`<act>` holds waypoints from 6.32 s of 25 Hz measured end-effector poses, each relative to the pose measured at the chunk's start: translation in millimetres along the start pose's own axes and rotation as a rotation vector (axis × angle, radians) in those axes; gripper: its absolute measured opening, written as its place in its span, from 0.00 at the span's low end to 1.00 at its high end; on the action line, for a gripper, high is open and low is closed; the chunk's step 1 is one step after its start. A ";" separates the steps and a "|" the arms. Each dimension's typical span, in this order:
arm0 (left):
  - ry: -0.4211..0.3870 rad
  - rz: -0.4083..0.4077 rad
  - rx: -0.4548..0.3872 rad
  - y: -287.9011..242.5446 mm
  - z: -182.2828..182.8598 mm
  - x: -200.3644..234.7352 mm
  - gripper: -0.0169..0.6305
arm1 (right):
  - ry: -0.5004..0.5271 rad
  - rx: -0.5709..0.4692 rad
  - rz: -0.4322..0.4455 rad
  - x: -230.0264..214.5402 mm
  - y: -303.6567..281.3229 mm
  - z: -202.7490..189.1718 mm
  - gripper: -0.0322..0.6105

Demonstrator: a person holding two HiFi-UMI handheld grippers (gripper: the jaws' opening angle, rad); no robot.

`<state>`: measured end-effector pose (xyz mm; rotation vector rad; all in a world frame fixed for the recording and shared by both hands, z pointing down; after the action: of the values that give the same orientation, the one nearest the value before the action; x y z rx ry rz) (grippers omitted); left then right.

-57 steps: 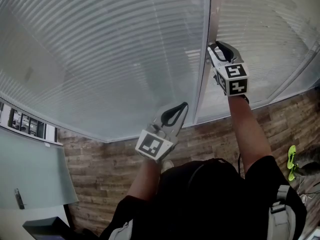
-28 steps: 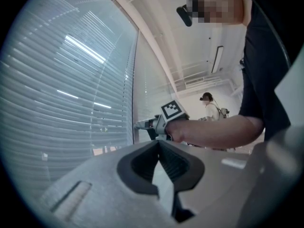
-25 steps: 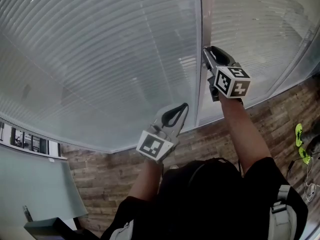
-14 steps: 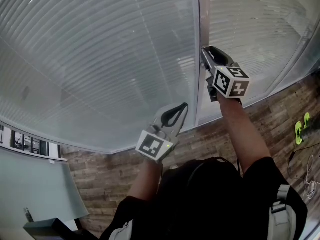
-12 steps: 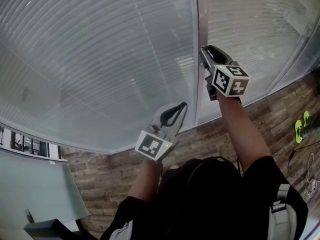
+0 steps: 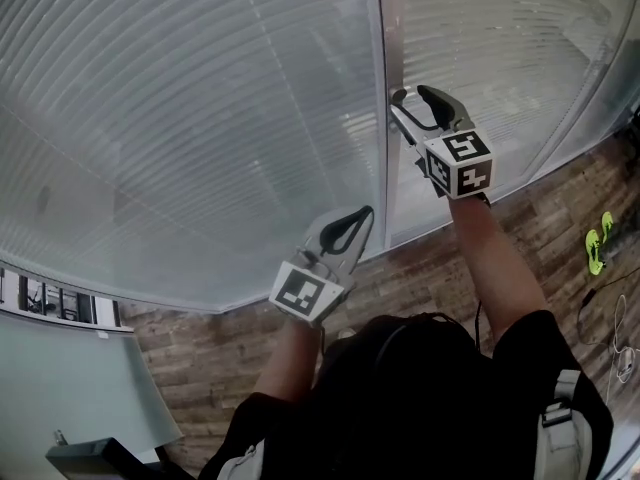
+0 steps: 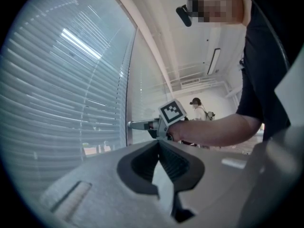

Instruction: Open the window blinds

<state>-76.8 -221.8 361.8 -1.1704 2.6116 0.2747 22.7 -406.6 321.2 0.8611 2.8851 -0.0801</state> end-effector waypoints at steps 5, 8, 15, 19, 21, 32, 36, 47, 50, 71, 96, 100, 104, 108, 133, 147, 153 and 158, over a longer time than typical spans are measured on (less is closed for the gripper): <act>0.007 -0.017 -0.001 -4.0 -1.0 -2.5 0.03 | 0.272 0.064 -0.002 10.2 1.0 1.9 0.48; 0.004 -0.024 -0.004 -5.6 -0.8 -2.6 0.03 | 0.492 0.108 -0.019 15.3 0.1 3.7 0.48; 0.002 -0.024 -0.007 -7.1 -1.2 -2.6 0.03 | 0.996 0.185 -0.082 23.9 -6.1 3.0 0.48; 0.007 -0.016 -0.008 -5.9 -1.1 -1.9 0.03 | 1.150 0.200 -0.104 24.3 -9.6 -1.7 0.48; 0.010 -0.014 -0.008 -6.4 -1.5 -0.6 0.03 | 1.189 0.201 -0.107 24.9 -13.4 -2.1 0.48; 0.010 -0.006 -0.008 -4.0 -2.8 1.6 0.03 | 1.237 0.211 -0.112 24.6 -16.9 -5.5 0.37; 0.006 -0.008 -0.002 -2.6 -4.5 1.8 0.03 | 1.218 0.205 -0.114 24.8 -18.8 -4.4 0.26; 0.020 0.000 0.005 0.7 -8.1 -0.1 0.03 | 1.144 0.198 -0.103 24.7 -18.0 -3.7 0.25; 0.023 0.004 0.012 2.0 -10.8 0.9 0.03 | 1.085 0.179 -0.106 24.9 -18.7 -0.6 0.25; 0.031 0.013 0.018 12.7 -12.3 1.8 0.03 | 0.698 0.134 -0.095 20.8 -15.1 1.0 0.25; 0.054 0.004 0.012 16.1 -20.1 5.4 0.03 | -0.075 -0.021 -0.097 5.7 -17.5 -2.2 0.25; 0.061 0.001 0.018 18.1 -20.8 4.7 0.03 | -0.246 -0.046 -0.076 3.3 -14.7 1.3 0.25; 0.068 -0.012 0.028 20.0 -26.1 -2.2 0.03 | -0.322 -0.061 -0.066 4.0 -14.3 4.1 0.25; 0.073 -0.014 0.031 19.2 -26.0 -3.0 0.03 | -0.327 -0.057 -0.066 2.2 -15.4 2.7 0.25; 0.034 -0.037 0.013 9.2 -15.3 -0.7 0.03 | -0.015 -0.007 0.010 7.3 -4.5 -6.0 0.43; 0.058 -0.054 0.009 13.0 -17.8 -11.1 0.03 | 1.097 0.174 -0.120 30.4 -7.5 4.6 0.43; 0.061 -0.035 0.007 20.0 -18.8 -7.0 0.03 | 1.185 0.200 -0.123 28.5 -11.1 1.8 0.40; 0.063 -0.020 0.023 26.6 -22.3 -2.2 0.03 | 1.202 0.221 -0.113 26.8 -15.5 -4.5 0.40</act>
<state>-99.1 -209.0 385.2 -1.2156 2.6480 0.2072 -8.6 -404.7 322.1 1.0095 4.1020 0.1806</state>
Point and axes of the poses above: the fingertips, and each gripper's own axes: y backward along the fingers, x to its left, z out of its top, the point moved 2 cm from there along y, backward along the fingers, and after that the axes turned 14 degrees about -y, right-handed, at the moved point
